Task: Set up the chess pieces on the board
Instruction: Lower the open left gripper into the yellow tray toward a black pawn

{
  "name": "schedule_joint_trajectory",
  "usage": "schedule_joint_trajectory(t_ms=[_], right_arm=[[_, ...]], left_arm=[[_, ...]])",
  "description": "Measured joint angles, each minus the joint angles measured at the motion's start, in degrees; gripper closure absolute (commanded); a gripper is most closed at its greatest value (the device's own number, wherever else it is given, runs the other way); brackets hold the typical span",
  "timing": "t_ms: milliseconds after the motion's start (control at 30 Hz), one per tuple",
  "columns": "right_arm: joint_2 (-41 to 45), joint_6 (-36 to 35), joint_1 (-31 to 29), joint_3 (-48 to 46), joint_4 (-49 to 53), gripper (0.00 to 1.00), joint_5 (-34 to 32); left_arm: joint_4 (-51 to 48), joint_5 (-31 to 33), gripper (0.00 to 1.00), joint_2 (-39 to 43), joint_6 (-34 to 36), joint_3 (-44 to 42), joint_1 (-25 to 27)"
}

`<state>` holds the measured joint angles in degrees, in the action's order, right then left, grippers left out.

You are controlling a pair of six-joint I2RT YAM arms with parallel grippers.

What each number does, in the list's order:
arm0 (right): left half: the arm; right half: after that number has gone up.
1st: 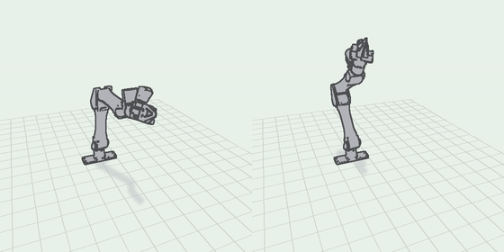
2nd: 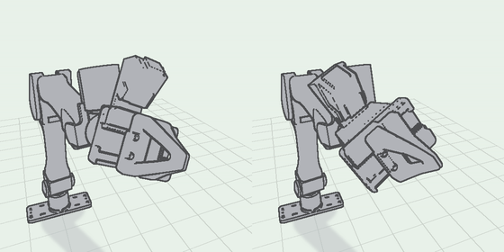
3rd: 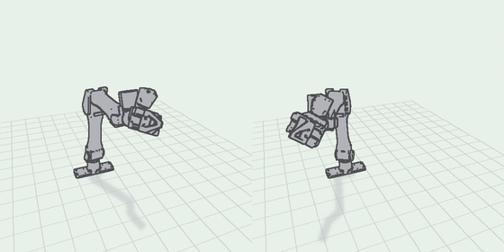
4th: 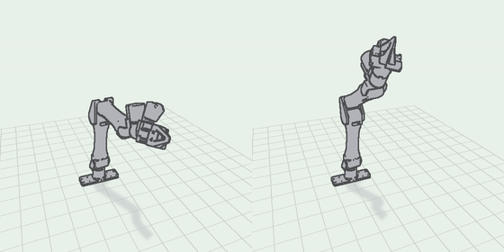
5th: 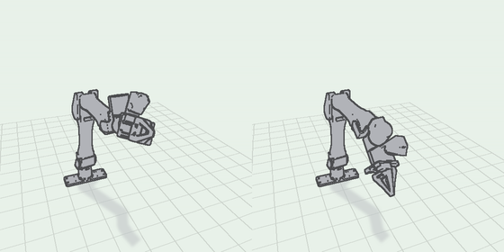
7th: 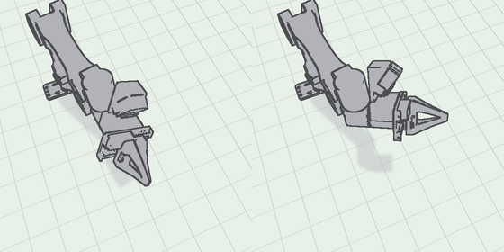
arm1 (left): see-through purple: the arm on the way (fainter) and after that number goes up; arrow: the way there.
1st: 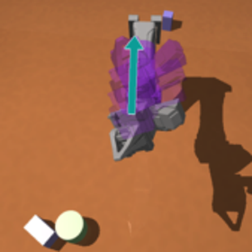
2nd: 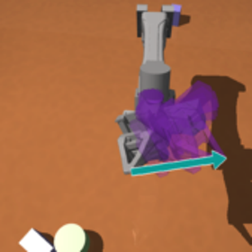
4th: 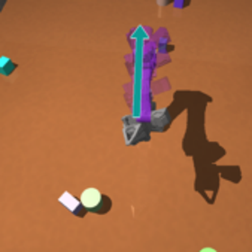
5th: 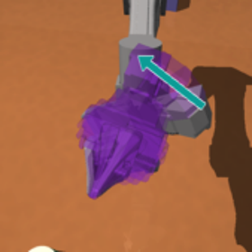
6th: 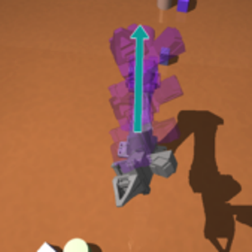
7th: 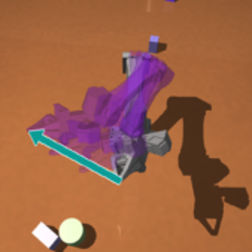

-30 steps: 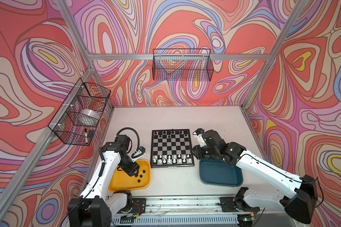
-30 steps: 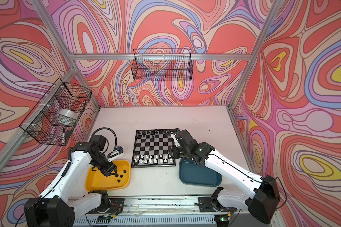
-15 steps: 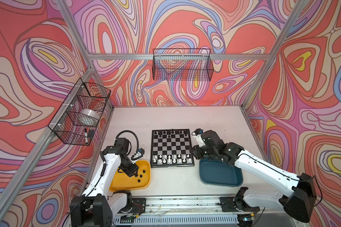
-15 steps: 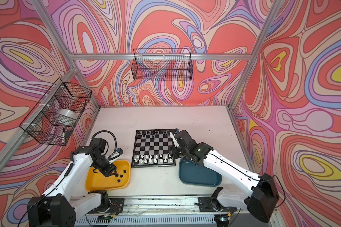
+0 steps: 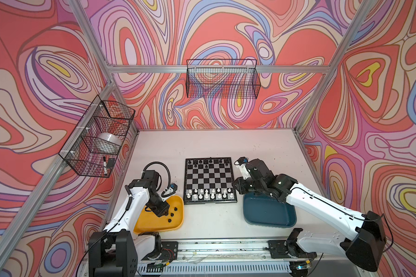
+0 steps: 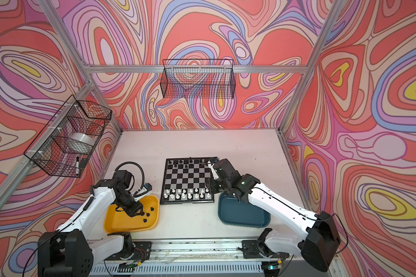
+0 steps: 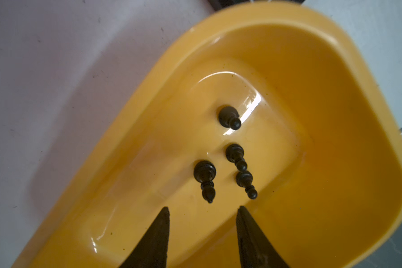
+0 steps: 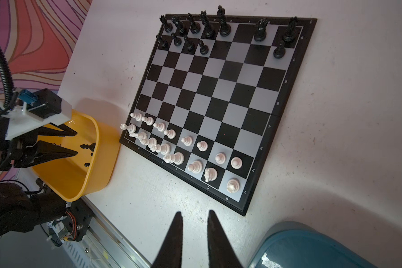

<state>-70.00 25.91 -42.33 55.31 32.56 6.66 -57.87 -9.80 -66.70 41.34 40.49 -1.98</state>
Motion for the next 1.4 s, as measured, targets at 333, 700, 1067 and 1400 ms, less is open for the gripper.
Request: schedule_joint_trajectory(t_ms=[333, 700, 1067, 1400], right_arm=[[-0.42, -0.39, 0.04, -0.04, 0.00, 0.81, 0.00], [-0.74, -0.79, 0.31, -0.04, 0.02, 0.81, 0.00], [-1.51, -1.11, 0.37, -0.04, 0.02, 0.81, 0.02], [-1.51, -1.22, 0.37, -0.04, 0.02, 0.81, 0.02]], left_arm=[[2.12, -0.04, 0.59, -2.49, 0.50, -0.17, 0.00], [3.32, -0.11, 0.61, -4.17, 0.98, -0.55, 0.00], [3.78, -0.24, 0.63, -5.07, 1.14, -1.07, 0.00], [4.13, -0.61, 0.65, -5.07, 1.09, -1.29, 0.00]])
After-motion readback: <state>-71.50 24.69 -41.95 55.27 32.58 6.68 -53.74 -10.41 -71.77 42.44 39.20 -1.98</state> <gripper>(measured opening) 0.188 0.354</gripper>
